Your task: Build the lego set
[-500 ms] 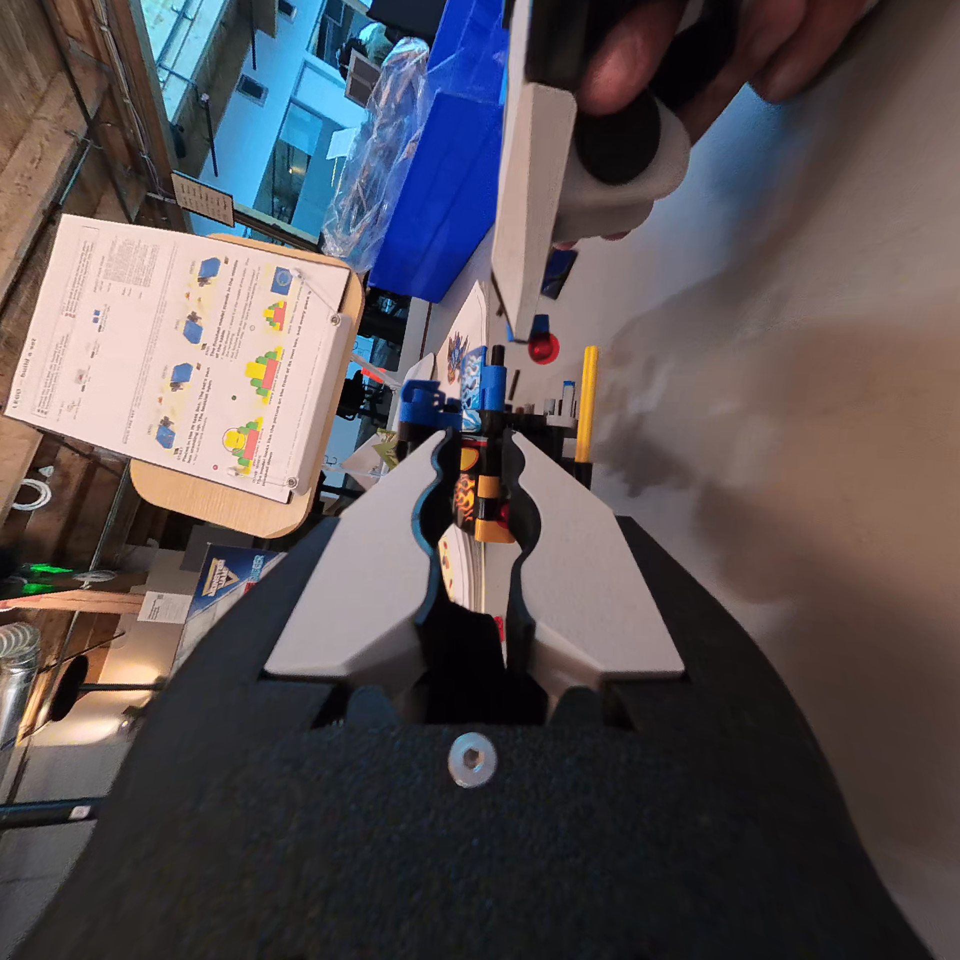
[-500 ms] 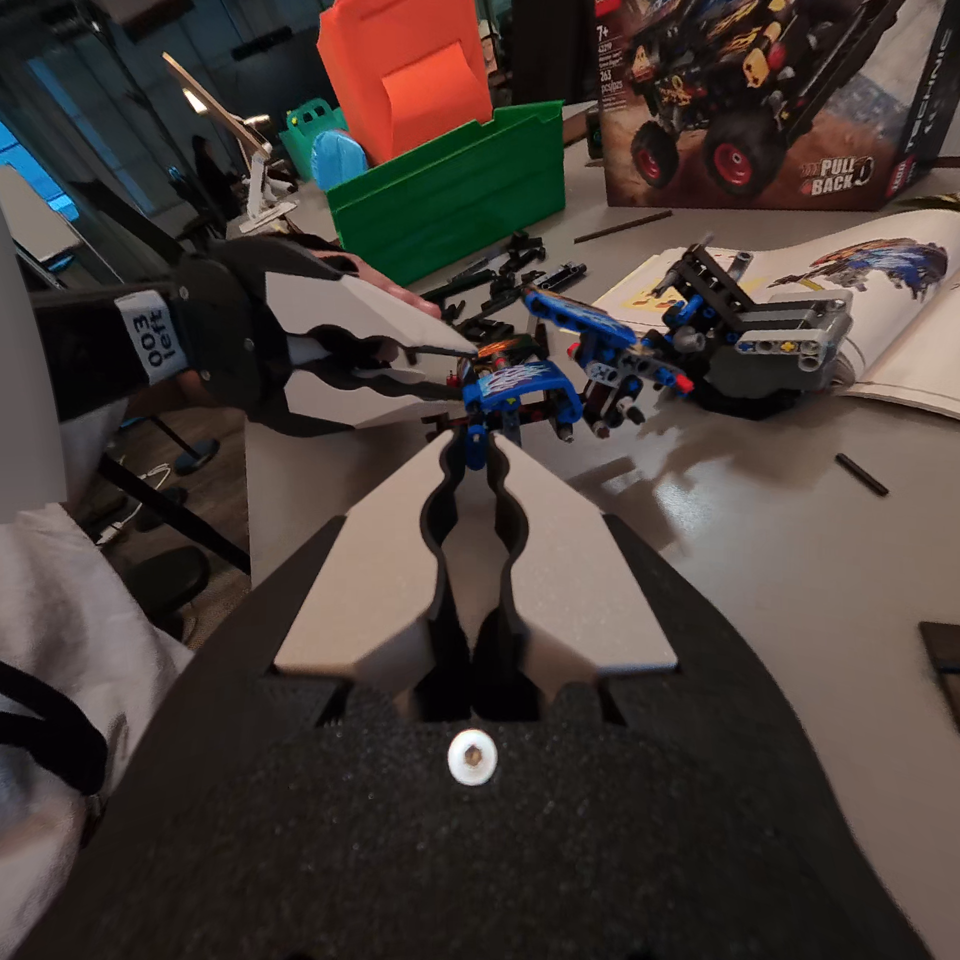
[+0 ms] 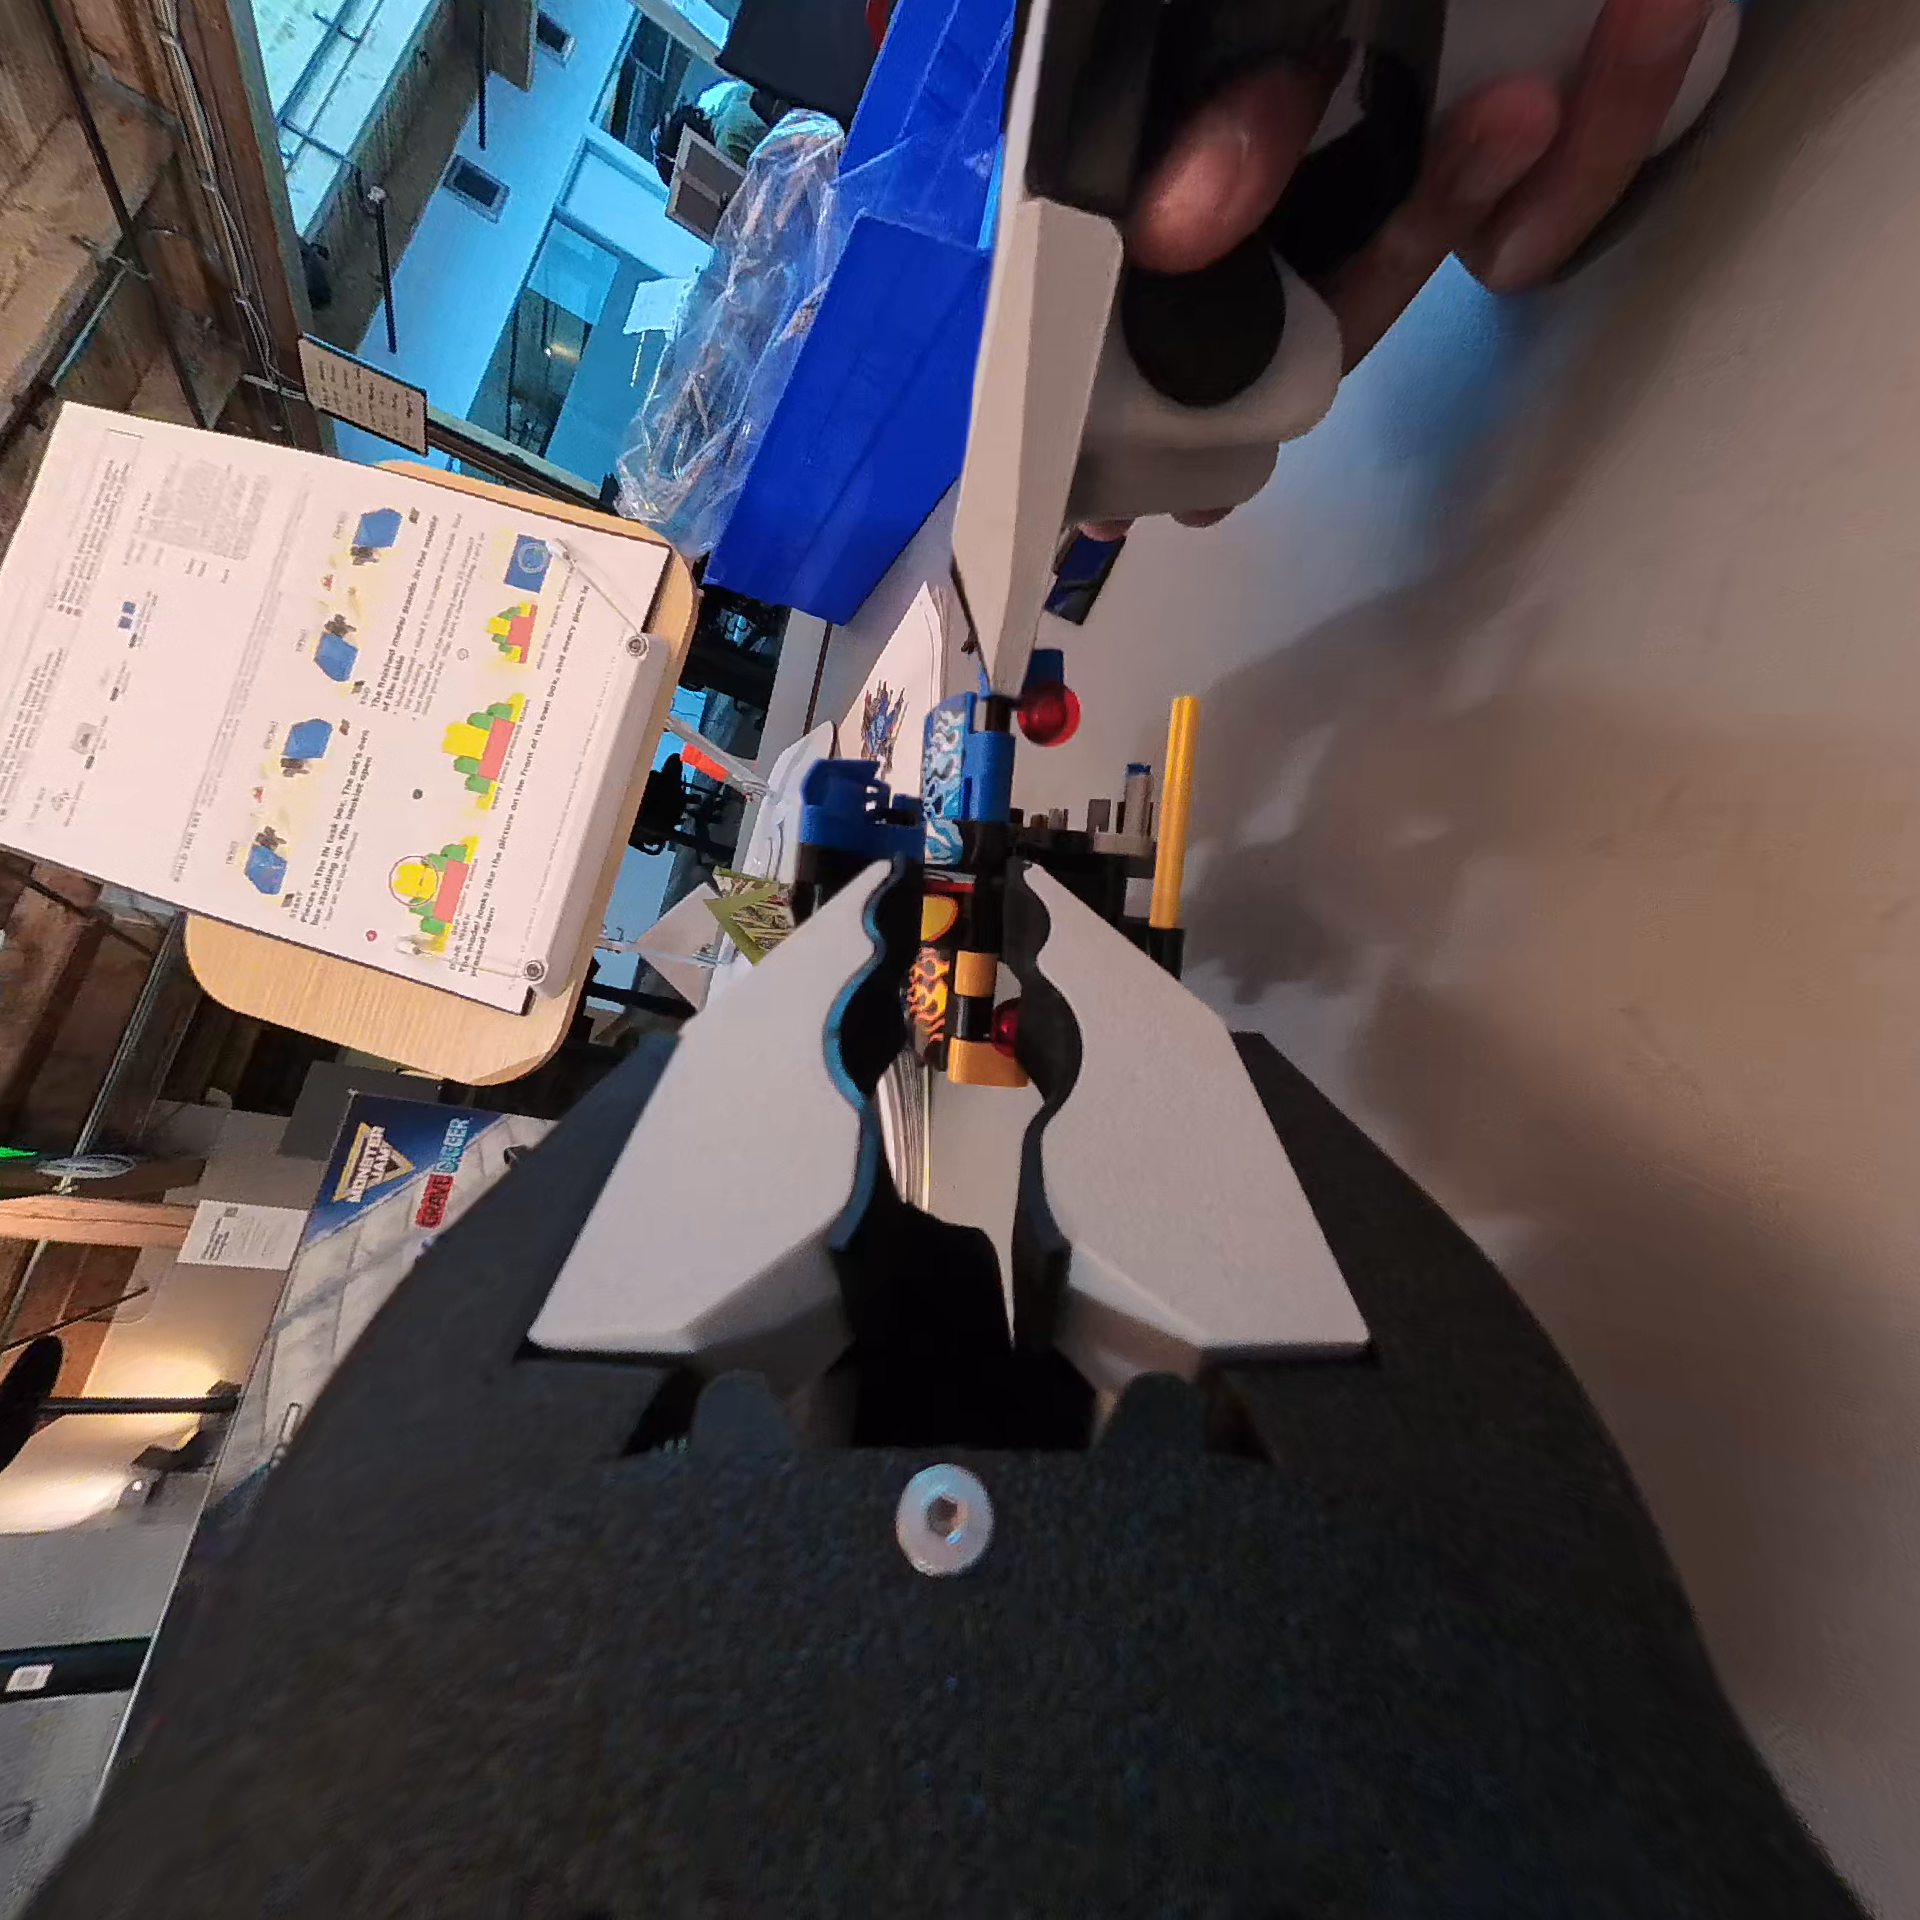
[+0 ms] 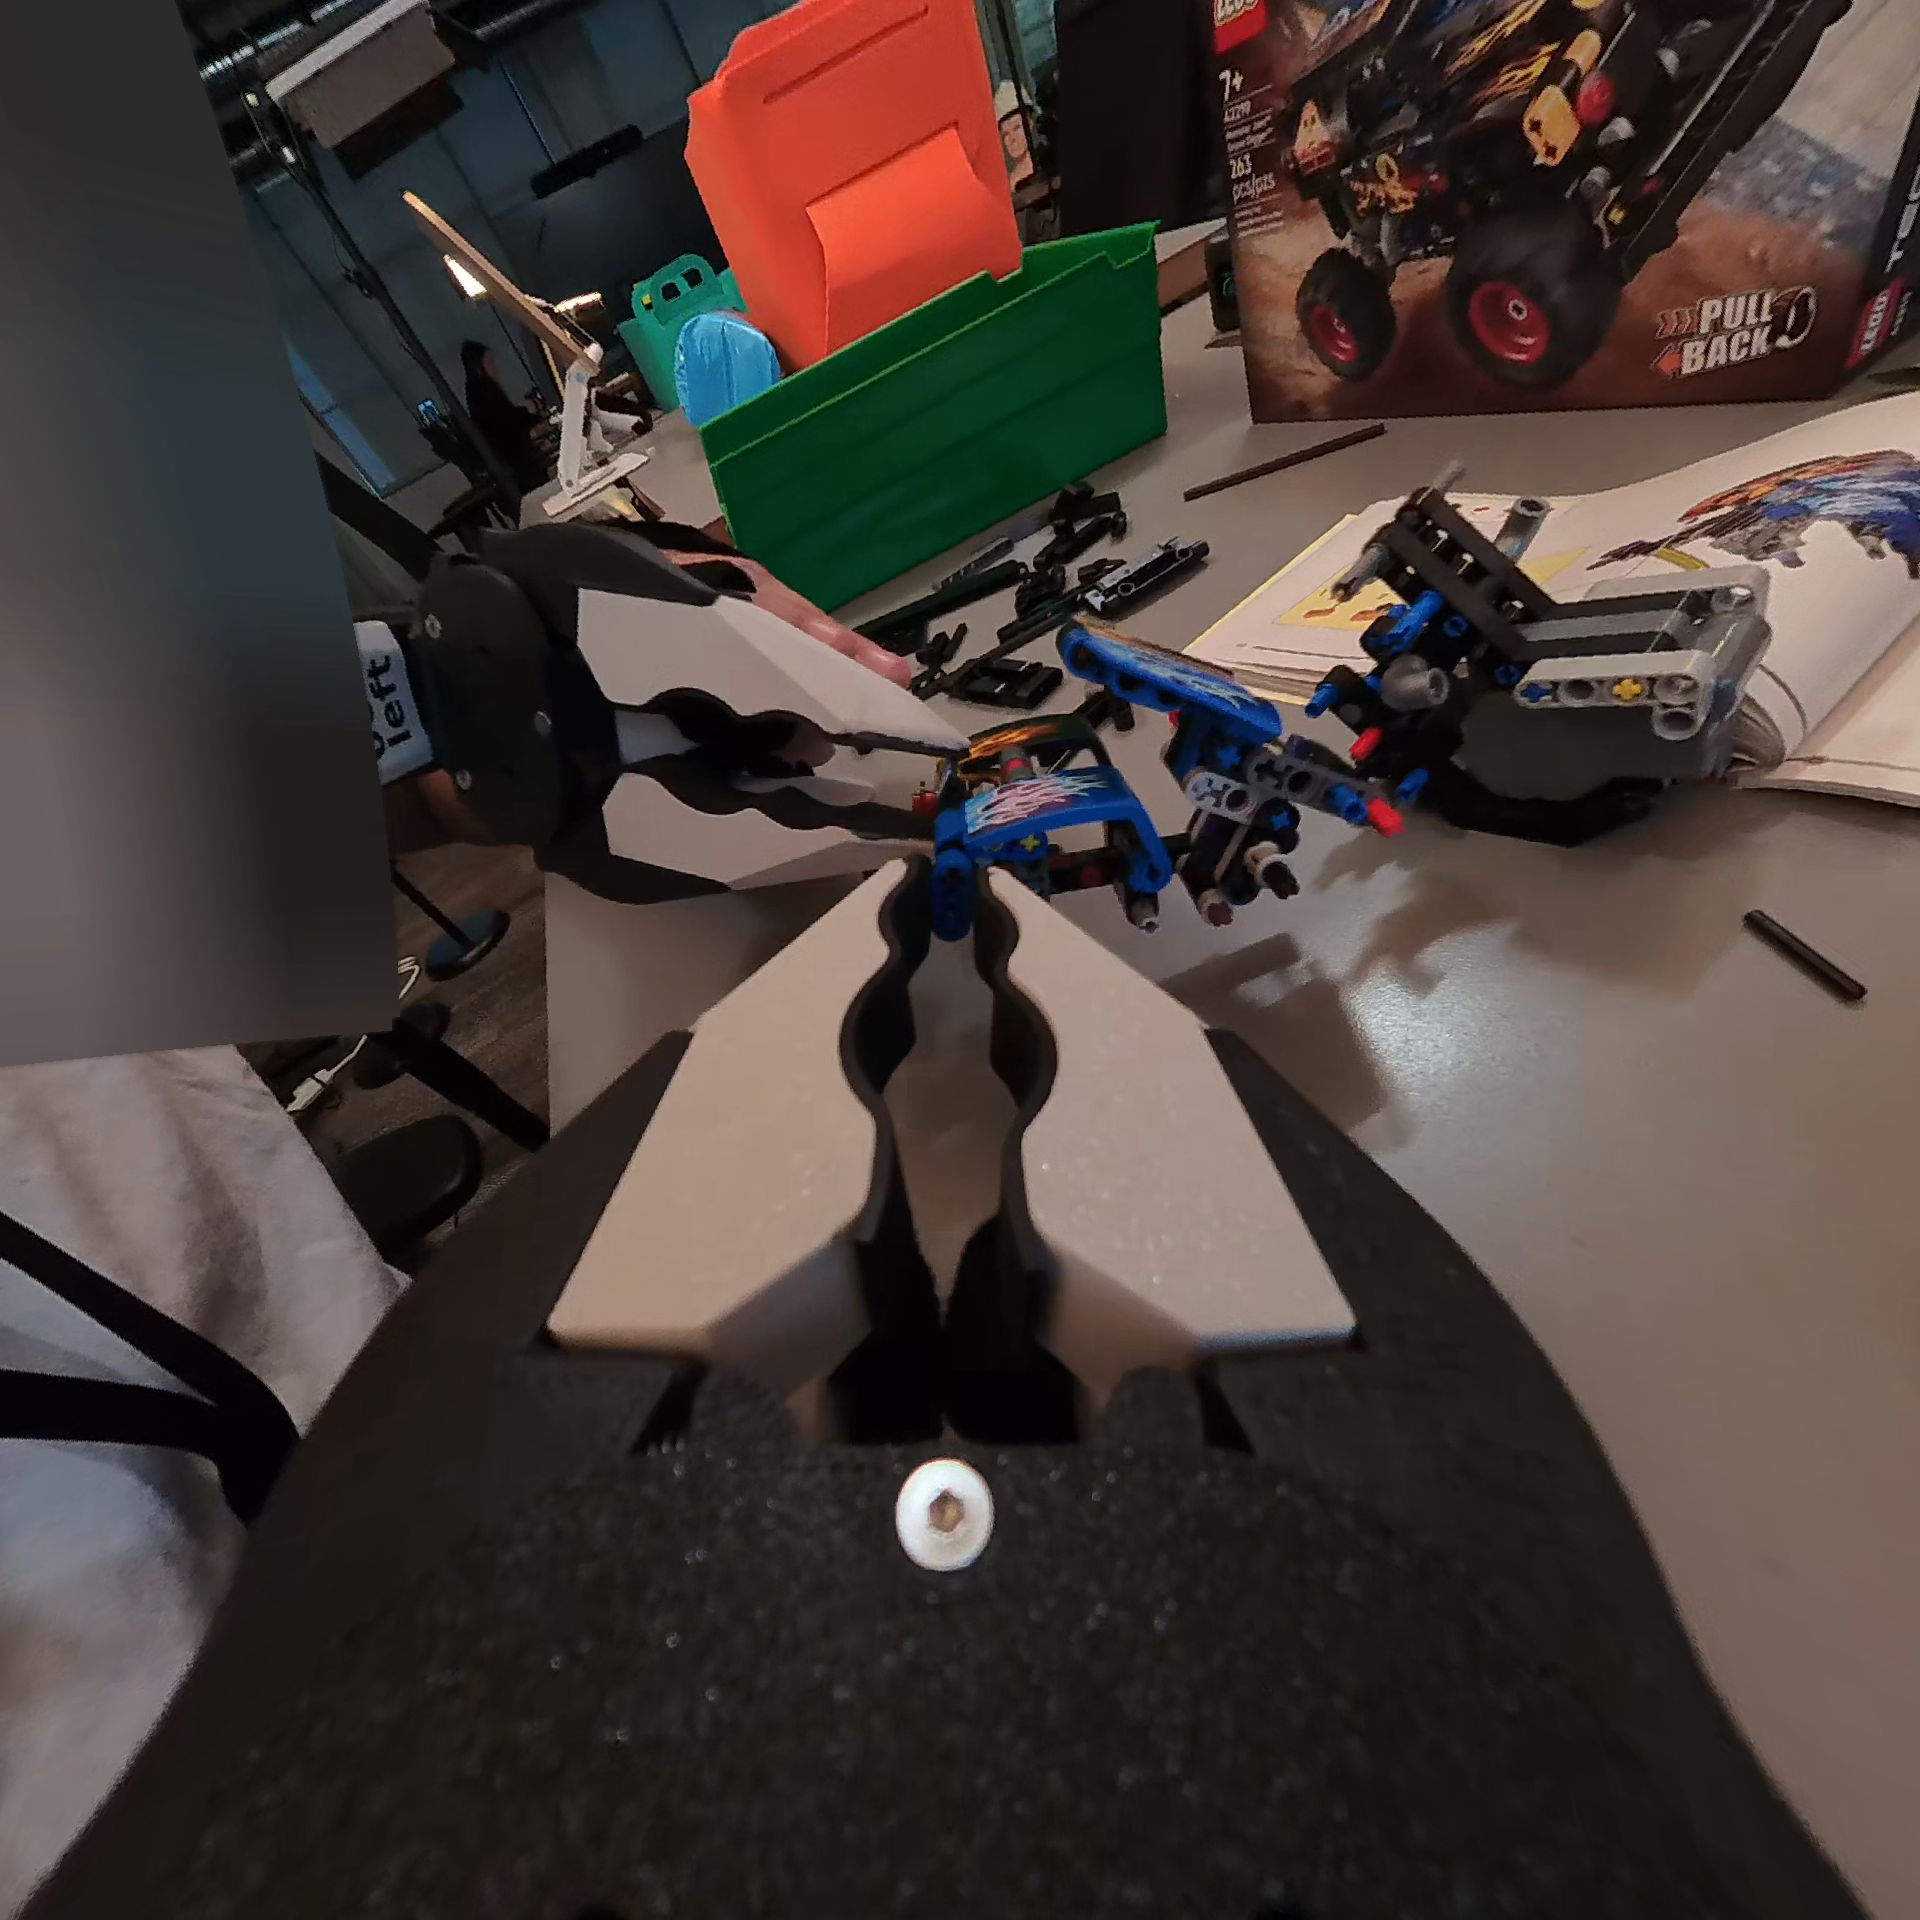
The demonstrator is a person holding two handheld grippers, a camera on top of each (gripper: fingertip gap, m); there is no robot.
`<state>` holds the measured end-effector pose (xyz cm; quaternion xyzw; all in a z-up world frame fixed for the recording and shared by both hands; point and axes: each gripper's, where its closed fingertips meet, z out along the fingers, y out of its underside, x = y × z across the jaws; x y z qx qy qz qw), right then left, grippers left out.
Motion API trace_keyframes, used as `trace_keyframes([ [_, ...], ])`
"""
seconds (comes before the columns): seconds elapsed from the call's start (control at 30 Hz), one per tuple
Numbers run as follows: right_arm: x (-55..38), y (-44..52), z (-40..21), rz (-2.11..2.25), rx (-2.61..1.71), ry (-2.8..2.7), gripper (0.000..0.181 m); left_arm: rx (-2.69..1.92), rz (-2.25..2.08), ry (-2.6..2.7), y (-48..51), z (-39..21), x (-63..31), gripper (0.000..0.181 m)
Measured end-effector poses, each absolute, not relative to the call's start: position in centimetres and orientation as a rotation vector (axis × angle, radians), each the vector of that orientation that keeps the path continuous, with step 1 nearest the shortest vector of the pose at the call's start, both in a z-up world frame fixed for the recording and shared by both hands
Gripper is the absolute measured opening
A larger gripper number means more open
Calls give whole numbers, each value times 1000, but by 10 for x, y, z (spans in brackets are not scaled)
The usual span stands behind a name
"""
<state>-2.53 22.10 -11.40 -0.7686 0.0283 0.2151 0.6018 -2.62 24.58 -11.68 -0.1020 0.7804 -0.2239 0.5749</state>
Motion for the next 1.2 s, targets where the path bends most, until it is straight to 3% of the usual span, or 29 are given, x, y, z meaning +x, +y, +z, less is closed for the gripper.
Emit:
trace_keyframes([
  [1.2,-31,213,-107,647,-1726,26,6,-280,-721,1828,231,-108,-35,12],
])
